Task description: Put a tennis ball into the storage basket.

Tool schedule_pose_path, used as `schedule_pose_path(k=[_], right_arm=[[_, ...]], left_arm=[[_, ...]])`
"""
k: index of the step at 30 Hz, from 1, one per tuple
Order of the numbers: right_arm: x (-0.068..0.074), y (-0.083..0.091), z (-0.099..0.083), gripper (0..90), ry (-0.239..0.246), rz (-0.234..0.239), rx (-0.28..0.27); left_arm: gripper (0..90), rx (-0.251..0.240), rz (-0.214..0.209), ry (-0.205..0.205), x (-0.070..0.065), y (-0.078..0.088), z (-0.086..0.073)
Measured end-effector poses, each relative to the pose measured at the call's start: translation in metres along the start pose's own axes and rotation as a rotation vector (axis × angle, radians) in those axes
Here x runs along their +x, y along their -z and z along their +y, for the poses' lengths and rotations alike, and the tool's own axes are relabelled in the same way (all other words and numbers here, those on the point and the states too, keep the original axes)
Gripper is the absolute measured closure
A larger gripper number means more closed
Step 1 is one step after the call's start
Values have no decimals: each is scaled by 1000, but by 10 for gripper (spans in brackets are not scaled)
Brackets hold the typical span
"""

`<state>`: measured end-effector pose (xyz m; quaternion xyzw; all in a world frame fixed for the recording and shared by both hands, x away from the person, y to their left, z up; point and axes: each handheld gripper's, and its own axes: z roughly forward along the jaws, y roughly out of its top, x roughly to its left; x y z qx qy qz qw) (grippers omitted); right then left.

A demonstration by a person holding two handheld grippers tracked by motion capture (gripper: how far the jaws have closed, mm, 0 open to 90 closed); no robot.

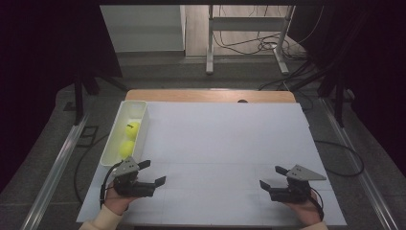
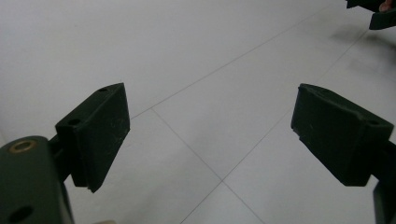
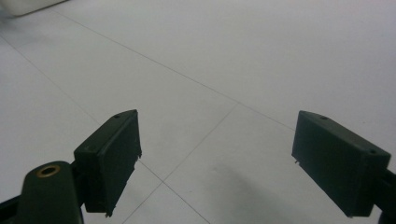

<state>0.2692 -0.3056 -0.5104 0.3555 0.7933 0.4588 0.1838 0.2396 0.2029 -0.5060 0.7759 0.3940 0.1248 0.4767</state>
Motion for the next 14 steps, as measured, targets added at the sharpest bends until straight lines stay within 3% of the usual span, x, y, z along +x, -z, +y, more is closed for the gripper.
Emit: schedule_pose_path(k=[14], right_arm=[[1,-1,0,160,10,1,11]], left_arm=[[123,21,-18,-17,-3,-9,1]])
